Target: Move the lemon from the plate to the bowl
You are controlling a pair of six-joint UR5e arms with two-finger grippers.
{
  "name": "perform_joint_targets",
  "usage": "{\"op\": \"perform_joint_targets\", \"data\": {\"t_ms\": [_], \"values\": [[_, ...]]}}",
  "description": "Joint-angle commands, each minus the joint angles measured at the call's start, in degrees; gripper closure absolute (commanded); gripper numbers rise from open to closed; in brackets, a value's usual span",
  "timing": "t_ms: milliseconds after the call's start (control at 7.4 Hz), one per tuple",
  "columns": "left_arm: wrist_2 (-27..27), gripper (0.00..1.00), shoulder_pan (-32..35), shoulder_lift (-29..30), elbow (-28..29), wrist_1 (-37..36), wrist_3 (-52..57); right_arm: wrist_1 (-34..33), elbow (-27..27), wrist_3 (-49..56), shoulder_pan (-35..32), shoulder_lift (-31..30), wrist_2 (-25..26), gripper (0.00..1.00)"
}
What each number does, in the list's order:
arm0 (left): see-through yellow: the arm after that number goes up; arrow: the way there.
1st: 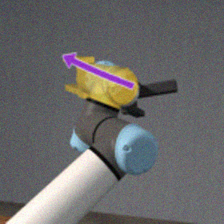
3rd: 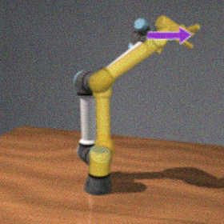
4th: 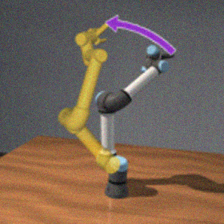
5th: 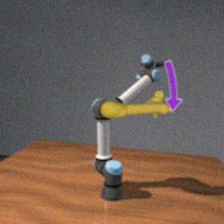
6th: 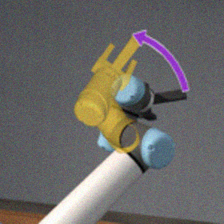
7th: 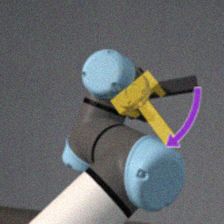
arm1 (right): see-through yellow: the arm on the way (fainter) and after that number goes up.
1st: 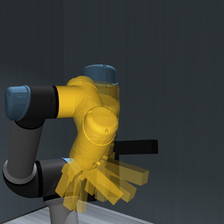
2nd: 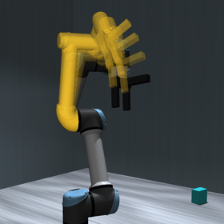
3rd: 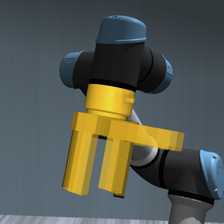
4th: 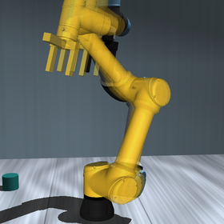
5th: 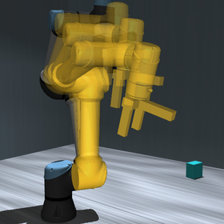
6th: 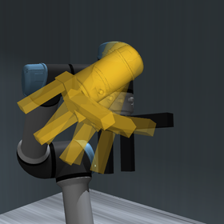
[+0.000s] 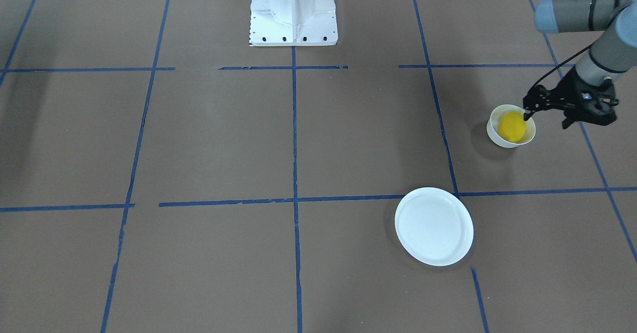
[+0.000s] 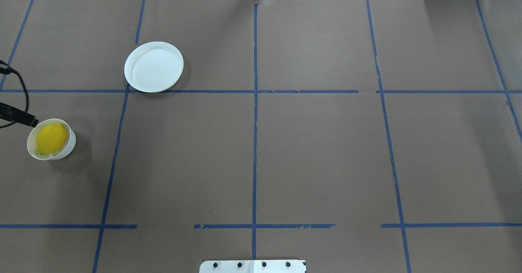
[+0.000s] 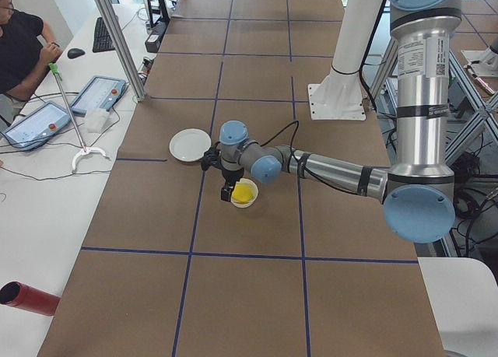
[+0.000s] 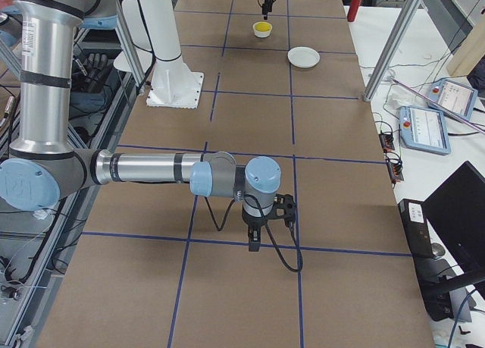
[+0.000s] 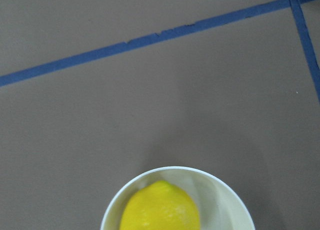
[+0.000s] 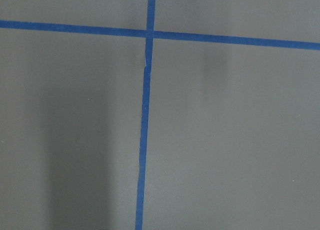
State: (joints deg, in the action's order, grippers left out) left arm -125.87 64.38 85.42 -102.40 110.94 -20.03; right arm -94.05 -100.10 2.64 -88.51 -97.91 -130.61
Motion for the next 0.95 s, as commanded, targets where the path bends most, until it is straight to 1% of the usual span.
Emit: {"op": "perform_joint_targets", "data": {"t_ms": [0,135,270,405,541,676,811], "values": [[-2.9,0.00,17.6,-0.1,1.8,-12.0,20.6,0.0,0.0,0.0,0.0,0.0,0.0,0.00],[-3.2,0.00,25.8,1.5,5.7,-17.5,31.5,0.0,0.0,0.0,0.0,0.0,0.0,0.00],[-4.3,0.00,31.5,3.3,8.1,-23.2,35.7,0.0,0.0,0.0,0.0,0.0,0.0,0.00],[-5.4,0.00,32.8,6.0,7.7,-31.8,36.2,0.0,0.0,0.0,0.0,0.0,0.0,0.00],[-10.6,0.00,33.0,3.2,6.5,-32.7,35.8,0.0,0.0,0.0,0.0,0.0,0.0,0.00],[-13.1,0.00,33.0,1.2,6.2,-31.6,35.9,0.0,0.0,0.0,0.0,0.0,0.0,0.00],[-12.6,0.00,32.6,-0.2,7.1,-31.5,36.0,0.0,0.0,0.0,0.0,0.0,0.0,0.00]]}}
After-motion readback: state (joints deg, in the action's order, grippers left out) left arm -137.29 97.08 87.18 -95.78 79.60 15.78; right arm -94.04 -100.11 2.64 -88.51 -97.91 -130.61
